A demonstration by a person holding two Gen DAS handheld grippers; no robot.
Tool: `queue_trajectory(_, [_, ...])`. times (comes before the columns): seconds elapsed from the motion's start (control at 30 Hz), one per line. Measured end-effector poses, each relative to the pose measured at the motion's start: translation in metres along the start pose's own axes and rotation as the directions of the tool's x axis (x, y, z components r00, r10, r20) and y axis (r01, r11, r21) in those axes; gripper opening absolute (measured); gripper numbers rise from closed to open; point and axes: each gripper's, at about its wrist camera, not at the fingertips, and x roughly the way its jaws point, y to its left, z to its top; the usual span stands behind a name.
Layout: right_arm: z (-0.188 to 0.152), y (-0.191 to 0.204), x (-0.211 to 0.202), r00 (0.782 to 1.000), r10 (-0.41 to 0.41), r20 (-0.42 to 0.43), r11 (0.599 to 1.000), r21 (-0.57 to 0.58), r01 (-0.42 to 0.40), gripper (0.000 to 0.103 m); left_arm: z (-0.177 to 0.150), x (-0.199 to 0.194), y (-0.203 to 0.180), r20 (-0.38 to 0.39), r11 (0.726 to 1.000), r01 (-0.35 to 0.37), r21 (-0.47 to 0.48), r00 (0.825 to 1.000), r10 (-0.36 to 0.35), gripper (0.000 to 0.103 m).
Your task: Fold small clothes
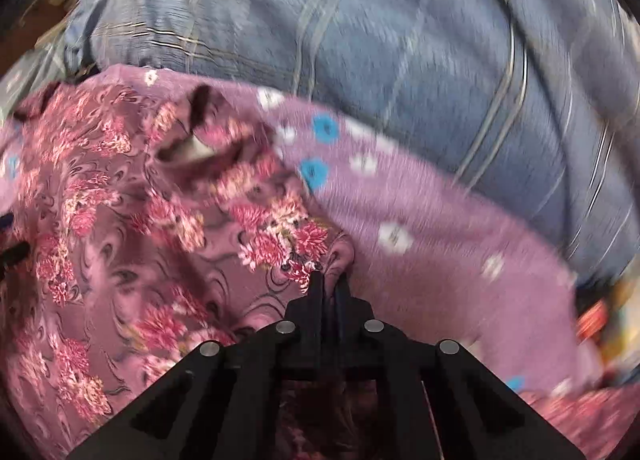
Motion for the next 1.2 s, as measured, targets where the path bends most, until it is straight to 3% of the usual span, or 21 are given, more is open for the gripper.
queue_trajectory(0.1, [0.022, -0.017, -0.013, 0.991, -0.113, 0.072, 0.994, 0.009, 0.113, 0.004, 0.005, -0.009, 0.007, 0.066, 0.999, -0.033, -0.042, 0.997, 0.036, 0.084])
queue_trajectory(0.2, [0.04, -0.04, -0.004, 0.99, -0.105, 0.091, 0.988, 0.12, 0.094, 0.005, 0.005, -0.004, 0.009, 0.067, 0.997, -0.048, -0.055, 0.996, 0.052, 0.084])
queue_trajectory(0.33, [0.031, -0.025, 0.069, 0.99, -0.103, -0.091, 0.985, 0.126, 0.114, 0.006, 0.003, 0.021, 0.0, -0.018, 0.996, -0.086, 0.006, 0.996, 0.086, 0.084])
queue_trajectory(0.37, [0.026, -0.018, 0.076, 0.986, -0.14, -0.09, 0.982, 0.116, 0.15, 0.01, 0.003, 0.025, -0.003, -0.023, 0.994, -0.103, 0.025, 0.994, 0.104, 0.084])
queue_trajectory(0.43, [0.023, -0.013, 0.068, 0.983, -0.173, -0.053, 0.976, 0.124, 0.179, 0.012, 0.001, 0.025, -0.005, -0.006, 0.992, -0.121, 0.045, 0.993, 0.121, 0.084])
queue_trajectory(0.53, [0.008, -0.036, 0.03, 0.993, -0.119, 0.012, 0.957, 0.268, 0.111, 0.024, 0.0, 0.026, -0.008, 0.003, 0.99, -0.131, 0.056, 0.991, 0.131, 0.084])
queue_trajectory(0.67, [-0.049, -0.108, -0.052, 0.971, -0.22, 0.093, 0.848, 0.51, 0.144, 0.052, 0.001, 0.026, -0.009, 0.002, 0.99, -0.133, 0.046, 0.991, 0.133, 0.084])
queue_trajectory(0.77, [-0.108, -0.171, -0.101, 0.943, -0.332, 0.011, 0.724, 0.644, 0.247, 0.059, 0.001, 0.025, -0.008, 0.004, 0.99, -0.135, 0.041, 0.991, 0.135, 0.084])
queue_trajectory(0.9, [-0.175, -0.208, -0.12, 0.947, -0.303, -0.109, 0.599, 0.751, 0.278, 0.06, 0.0, 0.023, -0.009, 0.009, 0.989, -0.139, 0.041, 0.99, 0.139, 0.084])
queue_trajectory(1.03, [-0.218, -0.232, -0.135, 0.916, -0.375, -0.141, 0.474, 0.82, 0.32, 0.061, -0.001, 0.023, -0.011, 0.018, 0.987, -0.149, 0.053, 0.989, 0.148, 0.085])
queue_trajectory(1.1, [-0.223, -0.238, -0.13, 0.904, -0.392, -0.17, 0.436, 0.831, 0.346, 0.062, -0.002, 0.023, -0.012, 0.022, 0.987, -0.15, 0.059, 0.989, 0.149, 0.085])
queue_trajectory(1.2, [-0.221, -0.247, -0.11, 0.898, -0.387, -0.211, 0.426, 0.822, 0.377, 0.062, -0.002, 0.023, -0.012, 0.021, 0.987, -0.147, 0.059, 0.989, 0.146, 0.085])
